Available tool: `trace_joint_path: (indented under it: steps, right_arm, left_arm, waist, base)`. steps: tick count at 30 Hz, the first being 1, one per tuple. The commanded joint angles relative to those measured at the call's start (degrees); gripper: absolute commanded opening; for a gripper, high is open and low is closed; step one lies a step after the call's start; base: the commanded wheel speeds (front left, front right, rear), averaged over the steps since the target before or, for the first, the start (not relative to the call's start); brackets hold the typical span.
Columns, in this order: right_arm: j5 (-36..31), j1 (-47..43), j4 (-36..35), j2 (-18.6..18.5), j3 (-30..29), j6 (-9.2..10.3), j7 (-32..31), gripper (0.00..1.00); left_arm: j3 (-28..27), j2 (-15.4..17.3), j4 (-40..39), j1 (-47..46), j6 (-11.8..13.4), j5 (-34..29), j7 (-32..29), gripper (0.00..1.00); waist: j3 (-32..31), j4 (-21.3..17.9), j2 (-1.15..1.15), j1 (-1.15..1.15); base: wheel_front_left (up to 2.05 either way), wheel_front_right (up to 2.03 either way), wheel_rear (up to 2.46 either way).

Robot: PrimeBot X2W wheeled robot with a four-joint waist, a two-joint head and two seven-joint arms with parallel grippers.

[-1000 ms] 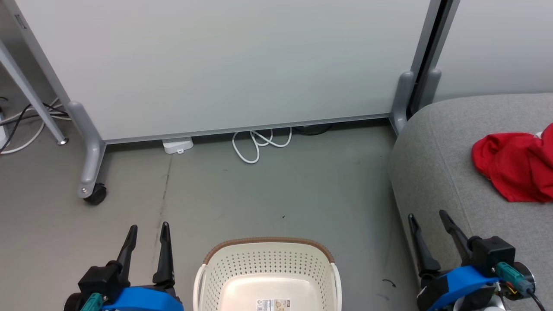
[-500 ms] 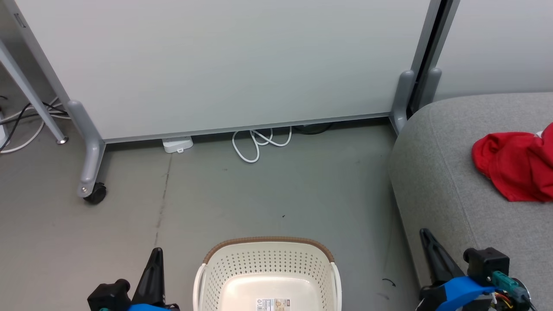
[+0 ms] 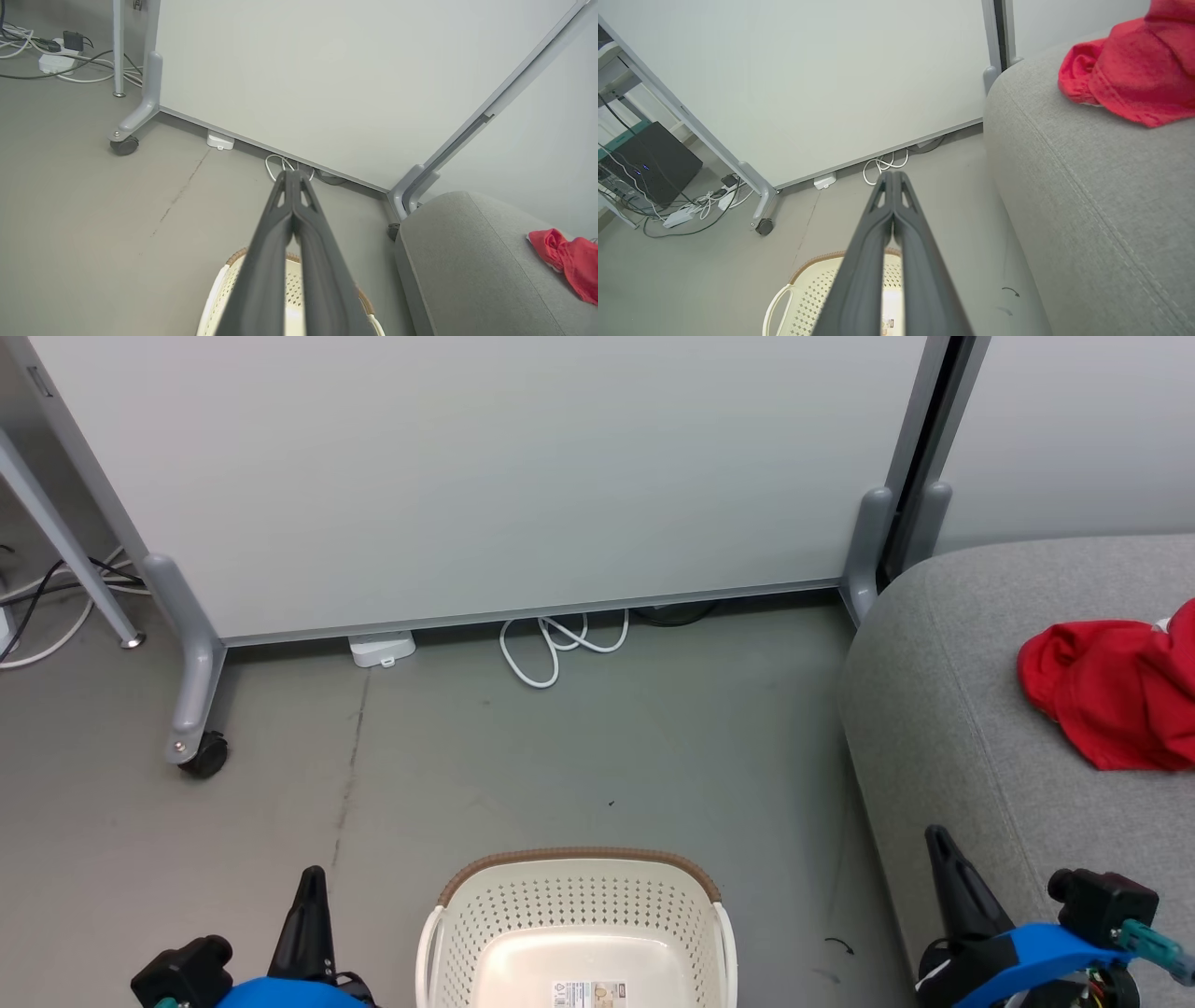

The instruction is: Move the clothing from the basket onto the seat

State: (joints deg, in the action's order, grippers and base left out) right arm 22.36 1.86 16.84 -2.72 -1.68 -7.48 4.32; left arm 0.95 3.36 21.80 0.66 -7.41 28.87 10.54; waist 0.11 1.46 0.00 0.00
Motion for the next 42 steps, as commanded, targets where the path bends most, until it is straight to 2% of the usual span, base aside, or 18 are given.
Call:
trace_joint_path:
  steps: [1,22,42]
  right_arm:
    - [2.9,1.4,-1.2,-0.1,-0.3,0.0,-0.3,0.0]
    - [22.0,2.4,-1.8,-0.1,-1.6,-0.01,-3.3,0.0]
    - [36.6,3.2,-2.2,-0.2,-2.6,-0.01,-5.7,0.0]
  left_arm:
    - [-0.5,0.2,-1.3,-2.1,0.0,2.5,-0.6,0.0]
    - [-2.5,0.0,-3.2,-3.6,0.0,19.8,-5.3,0.0]
    - [-4.1,-0.1,-4.7,-4.8,-0.1,33.1,-8.9,0.0]
  waist:
    - [0.0,0.0,0.0,0.0]
    - [0.0,-0.3,0.0,0.0]
    - [0.0,-0.6,0.0,0.0]
  base:
    - [0.0,0.0,0.0]
    - [0.0,0.0,0.0]
    - [0.0,0.0,0.0]
